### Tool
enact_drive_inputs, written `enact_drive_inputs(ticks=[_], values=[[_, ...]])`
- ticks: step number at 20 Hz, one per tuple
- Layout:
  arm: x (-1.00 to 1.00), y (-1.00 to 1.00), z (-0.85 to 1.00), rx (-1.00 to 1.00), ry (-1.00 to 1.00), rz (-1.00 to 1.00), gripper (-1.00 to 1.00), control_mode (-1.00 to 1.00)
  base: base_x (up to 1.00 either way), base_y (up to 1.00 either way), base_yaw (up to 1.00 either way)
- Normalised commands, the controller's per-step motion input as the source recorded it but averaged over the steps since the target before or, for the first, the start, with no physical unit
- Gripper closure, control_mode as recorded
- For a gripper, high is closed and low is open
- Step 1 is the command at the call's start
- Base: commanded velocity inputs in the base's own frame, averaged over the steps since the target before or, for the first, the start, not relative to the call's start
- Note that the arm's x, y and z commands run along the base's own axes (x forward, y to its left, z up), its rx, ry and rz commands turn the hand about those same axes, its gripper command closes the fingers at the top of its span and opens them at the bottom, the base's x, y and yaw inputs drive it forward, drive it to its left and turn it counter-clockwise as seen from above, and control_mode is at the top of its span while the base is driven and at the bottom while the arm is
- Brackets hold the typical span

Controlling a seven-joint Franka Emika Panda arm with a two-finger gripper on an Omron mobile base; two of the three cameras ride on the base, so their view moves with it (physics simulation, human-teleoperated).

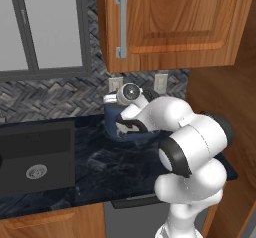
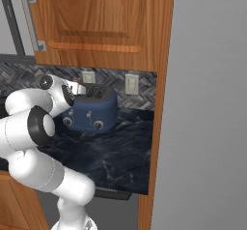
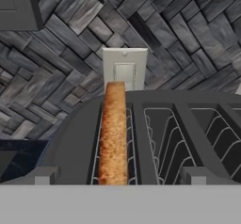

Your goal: Start the toaster. Once the lever pops up, take the bread to the plate on the dining counter.

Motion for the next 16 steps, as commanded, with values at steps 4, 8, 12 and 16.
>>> enact_drive_inputs(ticks=[4,8,12,16], values=[[0.02,0.0,0.0,0.0,0.02,0.0,-1.0,-1.0,0.0,0.0,0.0],[0.01,0.0,0.0,0.0,0.02,0.0,-1.0,-1.0,0.0,0.0,0.0],[0.03,0.0,0.0,0.0,0.01,0.0,-1.0,-1.0,0.0,0.0,0.0],[0.04,0.0,0.0,0.0,0.0,0.0,1.0,-1.0,0.0,0.0,0.0]])
